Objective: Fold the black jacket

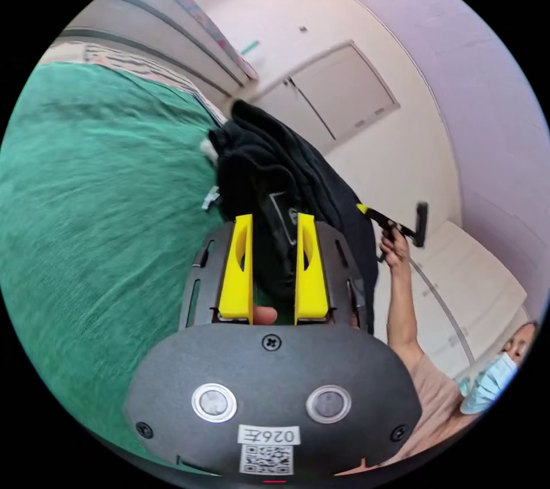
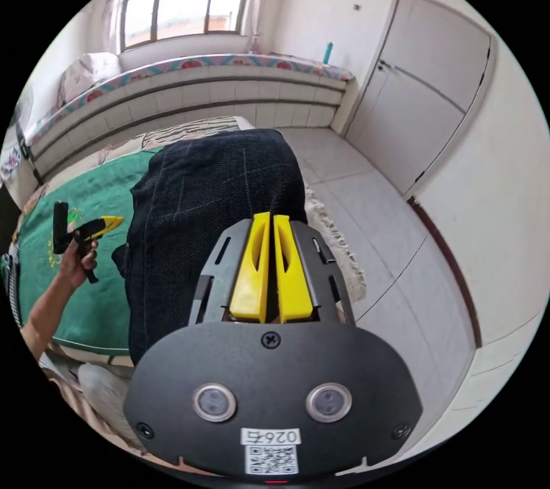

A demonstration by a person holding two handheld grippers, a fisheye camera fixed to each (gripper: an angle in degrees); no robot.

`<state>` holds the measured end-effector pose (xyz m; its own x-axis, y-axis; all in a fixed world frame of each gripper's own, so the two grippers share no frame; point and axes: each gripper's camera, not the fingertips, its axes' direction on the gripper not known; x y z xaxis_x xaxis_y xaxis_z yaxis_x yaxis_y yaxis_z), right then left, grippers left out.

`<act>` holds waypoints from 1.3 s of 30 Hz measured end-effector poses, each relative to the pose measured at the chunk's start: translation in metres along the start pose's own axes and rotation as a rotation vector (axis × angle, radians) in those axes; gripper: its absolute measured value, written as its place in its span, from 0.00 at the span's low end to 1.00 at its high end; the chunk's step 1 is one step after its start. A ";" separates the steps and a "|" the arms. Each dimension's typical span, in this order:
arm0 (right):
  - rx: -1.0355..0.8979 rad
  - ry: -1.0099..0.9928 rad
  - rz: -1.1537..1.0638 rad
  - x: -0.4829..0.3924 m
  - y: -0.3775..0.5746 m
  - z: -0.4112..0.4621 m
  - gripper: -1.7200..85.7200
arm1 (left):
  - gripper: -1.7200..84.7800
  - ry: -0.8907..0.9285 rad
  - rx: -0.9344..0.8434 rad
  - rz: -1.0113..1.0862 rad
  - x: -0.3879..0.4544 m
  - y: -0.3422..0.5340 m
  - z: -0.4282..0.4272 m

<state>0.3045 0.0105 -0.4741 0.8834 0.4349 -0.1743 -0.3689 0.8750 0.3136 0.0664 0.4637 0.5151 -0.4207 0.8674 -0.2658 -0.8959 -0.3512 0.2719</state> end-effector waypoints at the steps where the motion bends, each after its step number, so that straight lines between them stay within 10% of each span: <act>1: 0.017 0.010 -0.016 -0.012 0.008 -0.006 0.00 | 0.19 -0.038 0.014 -0.005 -0.011 0.007 -0.006; 8: 0.258 0.125 -0.214 -0.157 0.102 -0.077 0.00 | 0.26 0.405 -0.127 -0.074 -0.046 0.023 0.041; 19: 0.448 0.255 -0.369 -0.297 0.271 -0.149 0.11 | 0.22 0.409 -0.153 0.035 -0.042 0.075 -0.008; 25: 0.024 -0.285 -0.231 -0.214 0.224 -0.038 0.10 | 0.15 0.390 -0.129 0.015 -0.042 0.097 -0.044; 39: 0.213 -0.443 -0.694 -0.387 0.451 -0.128 0.01 | 0.05 0.759 0.044 -0.085 -0.005 0.212 -0.229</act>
<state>-0.2409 0.2636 -0.3852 0.9373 -0.3475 -0.0246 0.3212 0.8346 0.4475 -0.1540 0.3047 0.3621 -0.3478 0.4050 -0.8456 -0.9296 -0.2660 0.2549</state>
